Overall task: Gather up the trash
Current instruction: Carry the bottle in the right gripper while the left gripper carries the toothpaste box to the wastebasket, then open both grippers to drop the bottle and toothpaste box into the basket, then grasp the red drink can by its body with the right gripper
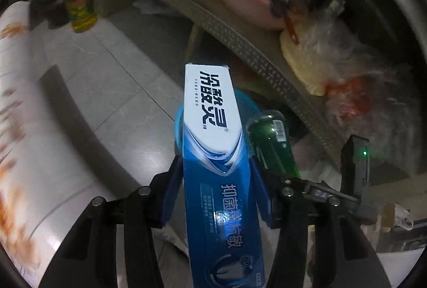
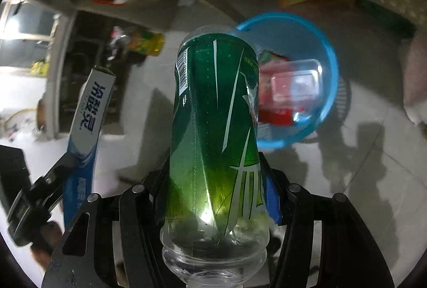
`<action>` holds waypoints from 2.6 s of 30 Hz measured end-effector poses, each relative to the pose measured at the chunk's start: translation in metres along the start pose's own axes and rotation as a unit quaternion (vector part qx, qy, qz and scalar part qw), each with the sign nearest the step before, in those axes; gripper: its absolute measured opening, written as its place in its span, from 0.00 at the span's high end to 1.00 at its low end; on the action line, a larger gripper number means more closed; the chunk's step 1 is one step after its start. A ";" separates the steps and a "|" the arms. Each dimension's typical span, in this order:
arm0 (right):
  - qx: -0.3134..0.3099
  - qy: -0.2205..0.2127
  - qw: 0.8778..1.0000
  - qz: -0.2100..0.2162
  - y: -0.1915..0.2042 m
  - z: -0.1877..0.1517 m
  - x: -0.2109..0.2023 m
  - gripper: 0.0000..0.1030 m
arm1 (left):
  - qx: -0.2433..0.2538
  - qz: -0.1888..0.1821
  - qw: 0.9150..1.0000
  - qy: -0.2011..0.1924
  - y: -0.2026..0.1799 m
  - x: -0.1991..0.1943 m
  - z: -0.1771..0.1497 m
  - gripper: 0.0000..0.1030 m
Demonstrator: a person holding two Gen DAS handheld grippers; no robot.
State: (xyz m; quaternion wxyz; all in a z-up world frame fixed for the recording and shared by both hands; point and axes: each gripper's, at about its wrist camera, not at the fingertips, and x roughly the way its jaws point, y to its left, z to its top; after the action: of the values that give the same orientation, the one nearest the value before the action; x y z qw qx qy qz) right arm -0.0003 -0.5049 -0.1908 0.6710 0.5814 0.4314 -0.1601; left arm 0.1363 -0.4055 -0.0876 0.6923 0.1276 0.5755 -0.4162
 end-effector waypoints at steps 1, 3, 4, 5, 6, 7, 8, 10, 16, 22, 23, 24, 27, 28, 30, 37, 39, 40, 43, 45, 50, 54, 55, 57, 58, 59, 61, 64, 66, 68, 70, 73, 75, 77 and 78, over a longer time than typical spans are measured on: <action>0.002 0.000 1.000 -0.009 -0.001 0.011 0.009 0.47 | 0.002 -0.003 1.000 0.004 -0.005 0.011 0.009 0.52; 0.008 -0.007 1.000 -0.027 -0.001 0.030 0.020 0.44 | 0.002 0.002 1.000 -0.001 -0.011 0.026 0.022 0.47; 0.004 -0.015 0.999 -0.037 0.000 0.040 0.025 0.38 | 0.003 0.007 1.000 -0.006 -0.009 0.030 0.029 0.43; 0.000 -0.024 0.998 -0.050 0.000 0.048 0.030 0.34 | 0.003 0.011 1.000 -0.008 -0.010 0.035 0.033 0.34; 0.001 -0.031 0.998 -0.062 -0.001 0.053 0.033 0.33 | 0.002 0.012 1.000 -0.012 -0.009 0.036 0.036 0.31; 0.000 -0.042 0.996 -0.078 -0.002 0.057 0.037 0.33 | -0.004 0.012 1.000 -0.017 -0.008 0.037 0.038 0.31; -0.003 -0.047 0.995 -0.090 -0.002 0.059 0.041 0.33 | -0.010 0.006 1.000 -0.022 -0.006 0.035 0.039 0.31; -0.008 -0.054 0.993 -0.105 -0.004 0.055 0.048 0.33 | -0.021 -0.011 0.999 -0.026 -0.003 0.032 0.033 0.31; -0.012 -0.050 0.993 -0.110 -0.012 0.039 0.048 0.33 | -0.026 -0.019 0.999 -0.037 0.010 0.015 0.015 0.31; -0.029 -0.067 0.991 -0.114 -0.001 0.016 0.025 0.33 | -0.034 -0.040 0.997 -0.062 0.020 -0.022 -0.006 0.31; -0.032 -0.069 0.990 -0.115 -0.001 0.014 0.022 0.33 | -0.034 -0.045 0.996 -0.068 0.022 -0.031 -0.011 0.31; -0.036 -0.072 0.990 -0.116 0.000 0.012 0.020 0.33 | -0.033 -0.049 0.996 -0.074 0.023 -0.039 -0.015 0.31; -0.054 -0.078 0.988 -0.120 0.003 0.004 0.010 0.33 | -0.033 -0.060 0.993 -0.096 0.030 -0.070 -0.032 0.31; -0.061 -0.080 0.988 -0.118 0.006 -0.001 0.005 0.33 | -0.035 -0.064 0.992 -0.107 0.034 -0.083 -0.040 0.31; -0.074 -0.083 0.987 -0.116 0.013 -0.009 -0.003 0.32 | -0.033 -0.067 0.989 -0.130 0.043 -0.109 -0.058 0.29; -0.182 -0.113 0.973 -0.085 0.088 -0.044 -0.033 0.23 | -0.046 -0.019 0.975 -0.217 0.095 -0.188 -0.136 0.23; -0.231 -0.118 0.964 -0.063 0.125 -0.054 -0.039 0.21 | -0.062 0.003 0.969 -0.239 0.117 -0.206 -0.158 0.23; -0.253 -0.119 0.959 -0.054 0.142 -0.059 -0.040 0.19 | -0.080 0.020 0.964 -0.254 0.134 -0.219 -0.175 0.22; -0.331 -0.122 0.936 -0.011 0.203 -0.081 -0.041 0.15 | -0.127 0.060 0.949 -0.281 0.174 -0.243 -0.209 0.22; -0.376 -0.115 0.919 0.019 0.240 -0.097 -0.037 0.12 | -0.156 0.082 0.940 -0.292 0.198 -0.254 -0.229 0.21; -0.503 -0.070 0.857 0.083 0.345 -0.153 0.006 0.08 | -0.249 0.109 0.912 -0.309 0.259 -0.276 -0.273 0.22; -0.585 -0.055 0.803 0.093 0.413 -0.196 0.050 0.08 | -0.274 0.116 0.899 -0.322 0.283 -0.287 -0.294 0.22; -0.609 -0.054 0.787 0.087 0.431 -0.206 0.066 0.08 | -0.274 0.116 0.899 -0.322 0.286 -0.288 -0.298 0.22; -0.638 -0.059 0.766 0.057 0.457 -0.218 0.095 0.08 | -0.273 0.114 0.900 -0.322 0.288 -0.288 -0.301 0.21; -0.646 -0.058 0.760 0.045 0.465 -0.220 0.106 0.08 | -0.272 0.112 0.900 -0.322 0.289 -0.288 -0.303 0.21; -0.653 -0.057 0.754 0.031 0.473 -0.223 0.117 0.08 | -0.271 0.110 0.900 -0.322 0.289 -0.286 -0.304 0.21; -0.655 -0.039 0.755 0.015 0.479 -0.225 0.133 0.21 | -0.270 0.105 0.902 -0.320 0.288 -0.283 -0.305 0.21; -0.637 -0.013 0.771 0.004 0.478 -0.220 0.145 0.40 | -0.263 0.098 0.906 -0.316 0.284 -0.278 -0.306 0.21; -0.618 -0.009 0.786 0.010 0.473 -0.218 0.140 0.40 | -0.258 0.095 0.908 -0.315 0.282 -0.275 -0.304 0.21; -0.600 -0.006 0.800 0.018 0.471 -0.219 0.133 0.40 | -0.254 0.092 0.910 -0.314 0.282 -0.272 -0.302 0.21; -0.575 -0.004 0.817 0.033 0.458 -0.213 0.123 0.40 | -0.253 0.087 0.912 -0.311 0.281 -0.269 -0.299 0.21; -0.536 -0.001 0.842 0.063 0.441 -0.209 0.112 0.40 | -0.247 0.086 0.914 -0.310 0.277 -0.263 -0.294 0.22; -0.505 -0.002 0.859 0.084 0.423 -0.204 0.102 0.40 | -0.244 0.087 0.916 -0.306 0.275 -0.258 -0.292 0.22; -0.470 0.004 0.877 0.102 0.409 -0.198 0.094 0.40 | -0.242 0.088 0.918 -0.301 0.273 -0.254 -0.290 0.22; -0.456 0.008 0.883 0.110 0.404 -0.195 0.092 0.40 | -0.240 0.087 0.919 -0.299 0.272 -0.252 -0.290 0.22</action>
State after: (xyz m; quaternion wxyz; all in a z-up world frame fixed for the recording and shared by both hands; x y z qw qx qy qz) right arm 0.2658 -0.1897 0.0075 0.8719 0.2562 0.3954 0.1332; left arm 0.1346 0.0613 -0.0310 0.8755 -0.1232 0.4112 -0.2220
